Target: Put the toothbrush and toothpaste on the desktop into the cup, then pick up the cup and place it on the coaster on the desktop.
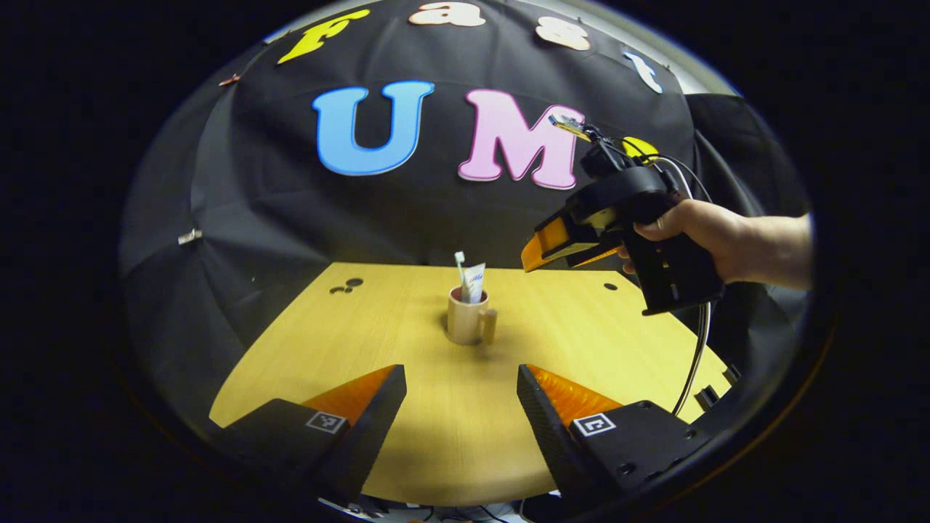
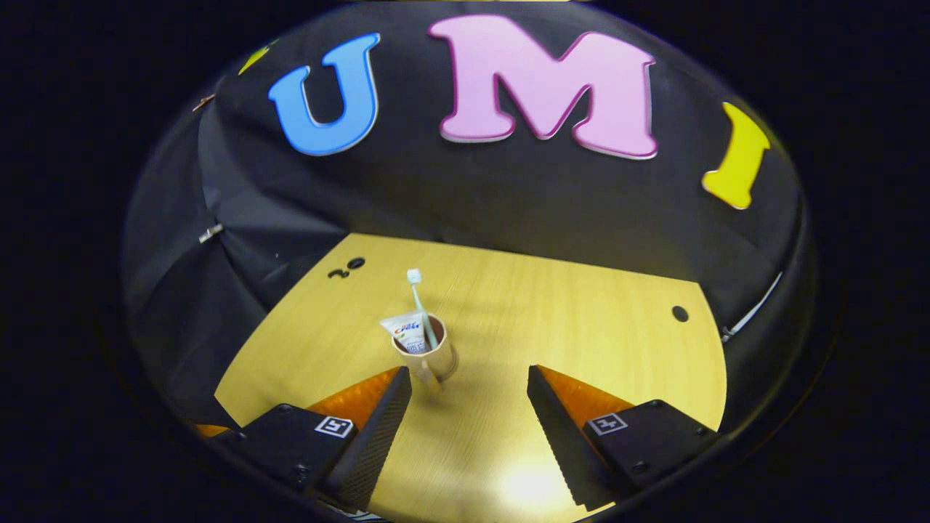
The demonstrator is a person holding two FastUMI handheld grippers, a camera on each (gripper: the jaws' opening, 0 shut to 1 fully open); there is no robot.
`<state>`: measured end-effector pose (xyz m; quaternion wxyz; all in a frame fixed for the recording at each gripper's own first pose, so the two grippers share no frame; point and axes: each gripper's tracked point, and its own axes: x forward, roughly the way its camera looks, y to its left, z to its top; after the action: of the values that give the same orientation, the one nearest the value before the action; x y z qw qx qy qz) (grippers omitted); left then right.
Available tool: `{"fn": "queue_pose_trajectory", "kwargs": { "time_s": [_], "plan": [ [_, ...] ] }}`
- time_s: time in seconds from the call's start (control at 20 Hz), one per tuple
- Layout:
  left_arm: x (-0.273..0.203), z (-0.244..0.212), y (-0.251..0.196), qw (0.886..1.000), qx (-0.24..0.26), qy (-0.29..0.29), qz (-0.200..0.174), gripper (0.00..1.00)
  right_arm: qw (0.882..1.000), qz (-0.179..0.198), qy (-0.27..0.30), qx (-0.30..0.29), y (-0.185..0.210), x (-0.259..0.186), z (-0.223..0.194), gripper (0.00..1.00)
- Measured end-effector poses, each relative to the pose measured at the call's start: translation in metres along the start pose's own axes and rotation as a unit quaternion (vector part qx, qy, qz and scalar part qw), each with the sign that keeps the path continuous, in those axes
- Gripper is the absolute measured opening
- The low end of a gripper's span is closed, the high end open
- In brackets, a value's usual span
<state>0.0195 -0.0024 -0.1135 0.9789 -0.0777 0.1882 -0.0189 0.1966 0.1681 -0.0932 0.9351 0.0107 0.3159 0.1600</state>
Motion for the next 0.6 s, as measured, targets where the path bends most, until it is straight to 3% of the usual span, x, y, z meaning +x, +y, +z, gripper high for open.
{"fn": "queue_pose_trajectory", "kwargs": {
  "time_s": [0.35,0.6],
  "plan": [
    [-0.026,0.064,-0.035,0.998,-0.005,-0.059,-0.034,0.98,0.991,-0.062,-0.116,0.002,-0.047,-0.108,0.02,0.99],
    [-0.051,0.093,-0.028,0.995,-0.01,-0.097,-0.019,0.98,0.976,-0.093,-0.196,0.021,-0.055,-0.183,0.018,0.99]
  ]
}}
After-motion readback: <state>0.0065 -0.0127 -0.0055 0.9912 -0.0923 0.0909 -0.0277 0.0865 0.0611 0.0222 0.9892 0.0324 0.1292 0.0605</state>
